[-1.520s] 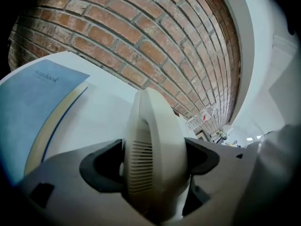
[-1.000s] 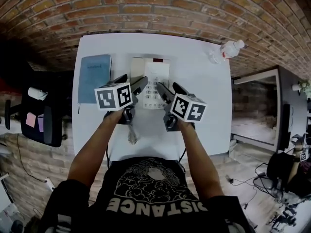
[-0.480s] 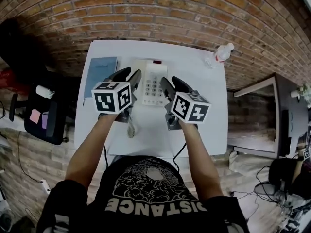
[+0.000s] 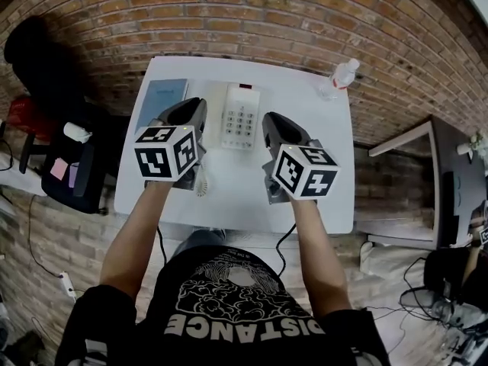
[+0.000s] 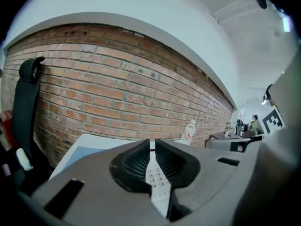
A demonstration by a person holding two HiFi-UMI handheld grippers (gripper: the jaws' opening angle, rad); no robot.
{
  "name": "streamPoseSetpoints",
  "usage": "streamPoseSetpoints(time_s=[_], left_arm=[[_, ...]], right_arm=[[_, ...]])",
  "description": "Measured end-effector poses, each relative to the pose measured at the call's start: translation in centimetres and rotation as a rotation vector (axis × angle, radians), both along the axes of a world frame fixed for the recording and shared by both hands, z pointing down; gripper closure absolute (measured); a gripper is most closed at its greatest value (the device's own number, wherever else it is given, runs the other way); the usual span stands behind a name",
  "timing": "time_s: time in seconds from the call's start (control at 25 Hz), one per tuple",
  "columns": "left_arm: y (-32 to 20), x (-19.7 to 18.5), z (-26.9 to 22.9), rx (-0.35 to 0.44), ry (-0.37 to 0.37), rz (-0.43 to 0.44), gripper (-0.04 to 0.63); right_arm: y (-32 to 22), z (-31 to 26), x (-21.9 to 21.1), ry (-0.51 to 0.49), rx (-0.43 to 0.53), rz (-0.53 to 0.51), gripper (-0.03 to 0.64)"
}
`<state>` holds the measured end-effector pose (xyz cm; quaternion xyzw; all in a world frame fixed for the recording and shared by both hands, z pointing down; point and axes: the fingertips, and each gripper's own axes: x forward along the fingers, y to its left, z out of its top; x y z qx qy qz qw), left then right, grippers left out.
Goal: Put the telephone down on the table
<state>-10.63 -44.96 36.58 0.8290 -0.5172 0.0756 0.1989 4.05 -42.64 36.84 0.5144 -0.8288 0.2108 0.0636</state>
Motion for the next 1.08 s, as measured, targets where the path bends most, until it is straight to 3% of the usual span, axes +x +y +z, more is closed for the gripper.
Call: streamPoseSetpoints(time_s=[0.32,1.08], left_arm=[[3.9,-1.6,-1.9,0.058,-0.009,-0.05,0.588],[6.5,-0.7,-1.2,0.035,-0.005,-0.03,0.589]], right_arm=[[3.9,-1.8,-0.2,-0.014,0.052,-0.022,0.614],[6.2,-1.9,-0.1,-0.014,0.051,-0.03,0.614]])
